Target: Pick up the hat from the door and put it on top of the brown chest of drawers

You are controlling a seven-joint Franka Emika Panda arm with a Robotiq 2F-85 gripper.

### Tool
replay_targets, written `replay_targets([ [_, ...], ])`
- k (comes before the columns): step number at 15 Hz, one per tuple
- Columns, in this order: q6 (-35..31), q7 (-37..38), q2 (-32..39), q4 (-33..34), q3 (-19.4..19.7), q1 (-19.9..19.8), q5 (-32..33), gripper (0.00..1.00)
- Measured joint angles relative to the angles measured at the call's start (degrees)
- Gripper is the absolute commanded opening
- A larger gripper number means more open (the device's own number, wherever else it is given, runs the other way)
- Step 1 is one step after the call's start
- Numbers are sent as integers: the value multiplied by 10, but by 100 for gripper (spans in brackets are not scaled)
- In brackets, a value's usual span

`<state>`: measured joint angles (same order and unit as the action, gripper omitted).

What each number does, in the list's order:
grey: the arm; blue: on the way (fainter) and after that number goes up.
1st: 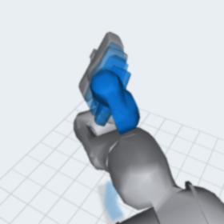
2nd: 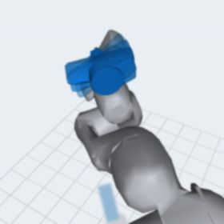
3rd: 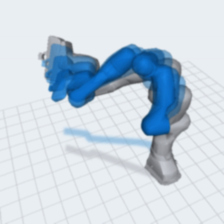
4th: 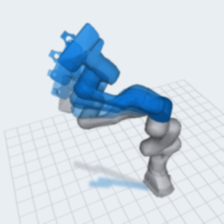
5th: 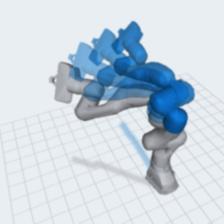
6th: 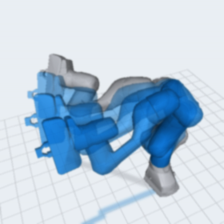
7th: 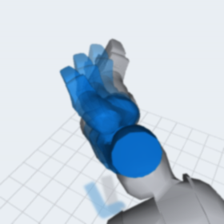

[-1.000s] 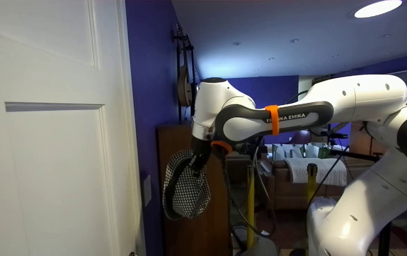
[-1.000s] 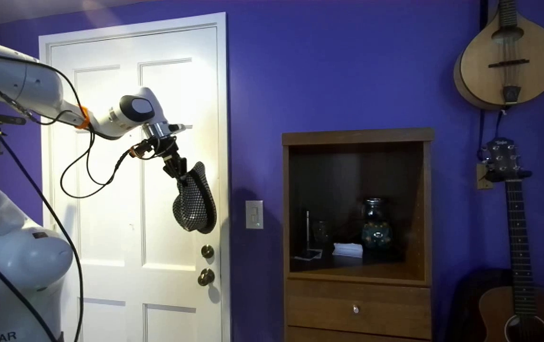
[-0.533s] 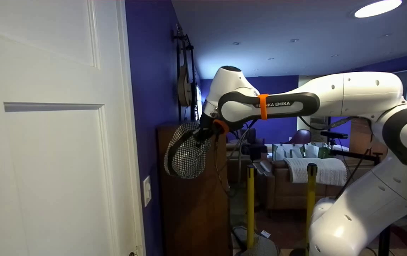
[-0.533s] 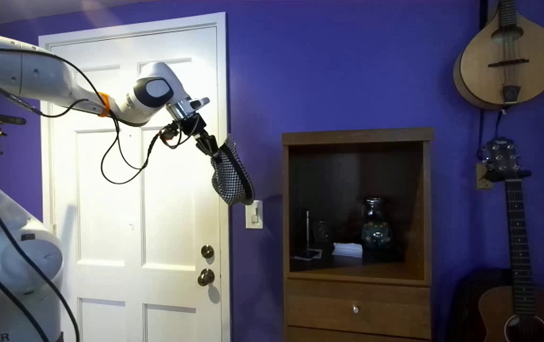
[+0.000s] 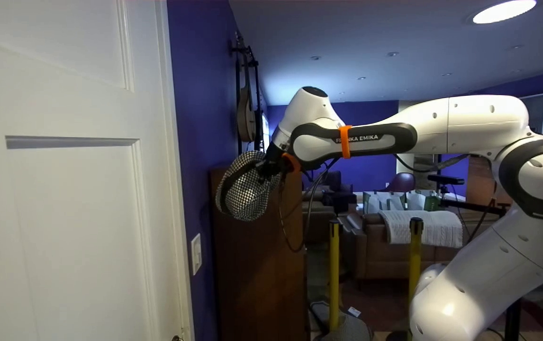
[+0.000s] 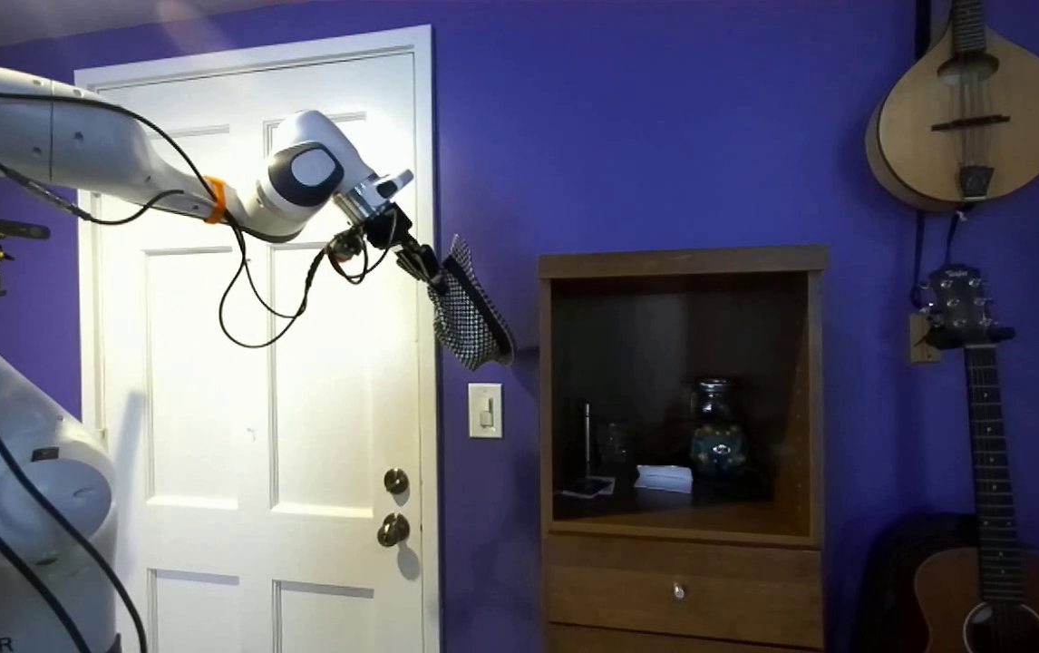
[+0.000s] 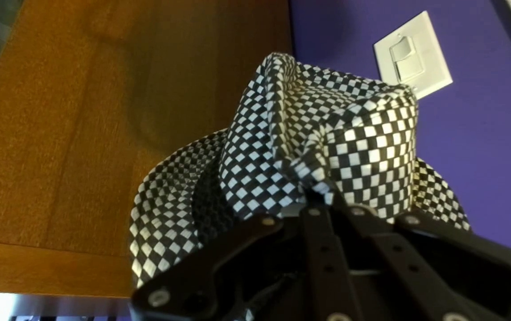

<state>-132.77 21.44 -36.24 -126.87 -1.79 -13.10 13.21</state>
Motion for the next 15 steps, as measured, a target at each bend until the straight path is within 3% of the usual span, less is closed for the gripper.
replay_targets([
  [5,-58,44,8,7,17,-8,-34,1],
  [15,-171,94,61,66,80,-18,-197,1],
])
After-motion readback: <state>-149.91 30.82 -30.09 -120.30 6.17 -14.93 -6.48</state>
